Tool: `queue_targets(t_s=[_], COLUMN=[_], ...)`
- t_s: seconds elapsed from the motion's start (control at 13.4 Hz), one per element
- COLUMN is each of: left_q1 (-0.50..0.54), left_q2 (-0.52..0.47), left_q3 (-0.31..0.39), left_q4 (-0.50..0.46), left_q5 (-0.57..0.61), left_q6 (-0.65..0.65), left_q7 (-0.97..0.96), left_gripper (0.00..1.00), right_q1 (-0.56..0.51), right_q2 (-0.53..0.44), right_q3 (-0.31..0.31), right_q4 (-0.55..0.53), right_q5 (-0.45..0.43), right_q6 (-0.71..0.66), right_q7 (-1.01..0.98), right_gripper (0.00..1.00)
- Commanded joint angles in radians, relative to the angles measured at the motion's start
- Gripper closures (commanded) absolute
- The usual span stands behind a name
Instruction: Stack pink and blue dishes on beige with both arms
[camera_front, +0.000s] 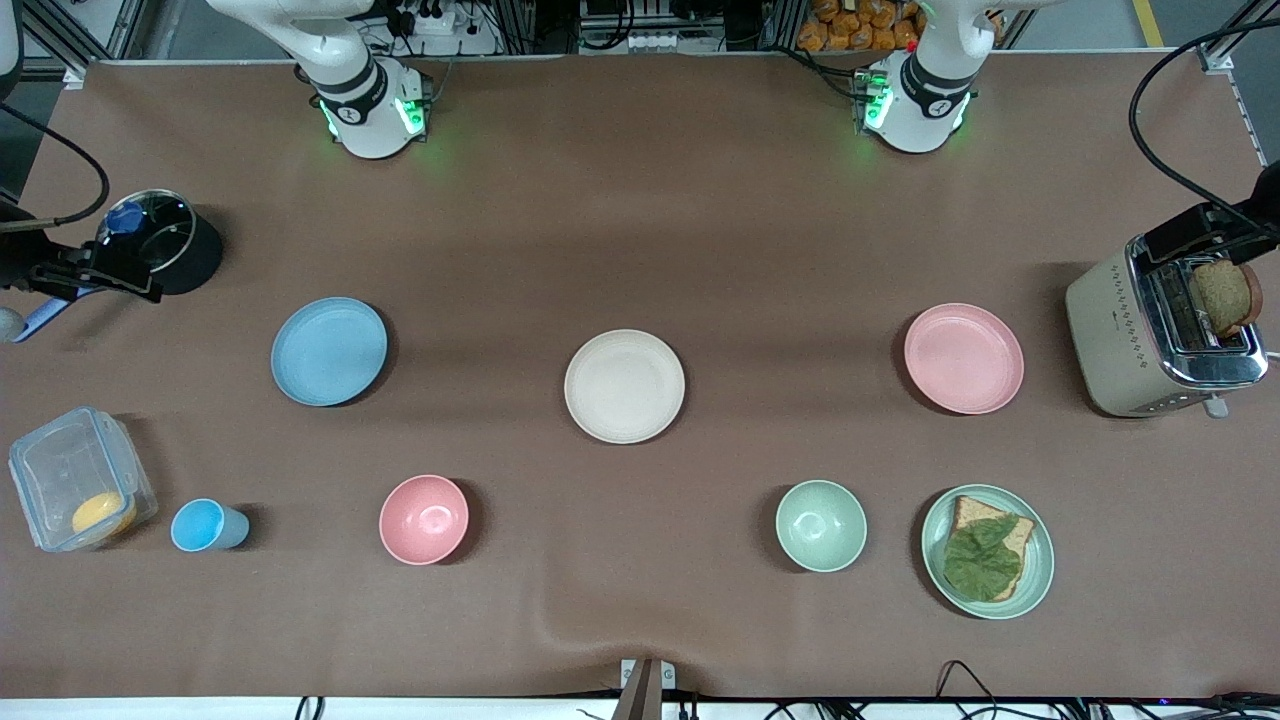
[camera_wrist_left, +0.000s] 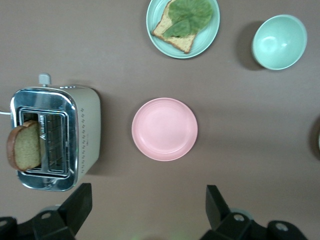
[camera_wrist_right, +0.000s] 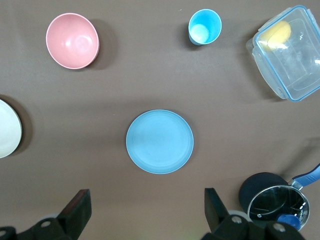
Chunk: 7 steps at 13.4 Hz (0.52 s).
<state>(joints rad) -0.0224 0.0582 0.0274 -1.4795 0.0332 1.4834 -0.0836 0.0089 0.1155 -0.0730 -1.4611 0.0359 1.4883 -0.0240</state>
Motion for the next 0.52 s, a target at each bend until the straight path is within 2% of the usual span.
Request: queue_targets(t_s=[0.0,0.07,0.22,0.45], left_q1=[-0.033,-0.022,-0.001,0.021], left_q2=[0.028,0.031,-0.02,0.001], left_q3=[-0.03,-0.032,-0.034,-0.032], left_q4=[-0.019,-0.062,-0.222,-0.255], left_q5=[0.086,0.074,0.074,0.073], left_q6=[-0.008,0.017,0.214,0.299], left_q7=[-0.06,-0.076,-0.064,-0.061], left_gripper=[0.0,0.0,0.0,0.0], right_q1=[-0.004,-0.004,-0.004,-0.007], right_q2=[-0.007,-0.007,-0.007,-0.007], right_q3=[0.002,0.002,0.002,0.001], right_q4=[-0.005,-0.005,-0.004,-0.004], right_q5=[-0.002,-0.002,-0.002,-0.001], right_q6=[-0.006,-0.006,-0.01,-0.026], right_q7=[0.001,0.001,-0.001,0.001], right_gripper=[0.0,0.0,0.0,0.0])
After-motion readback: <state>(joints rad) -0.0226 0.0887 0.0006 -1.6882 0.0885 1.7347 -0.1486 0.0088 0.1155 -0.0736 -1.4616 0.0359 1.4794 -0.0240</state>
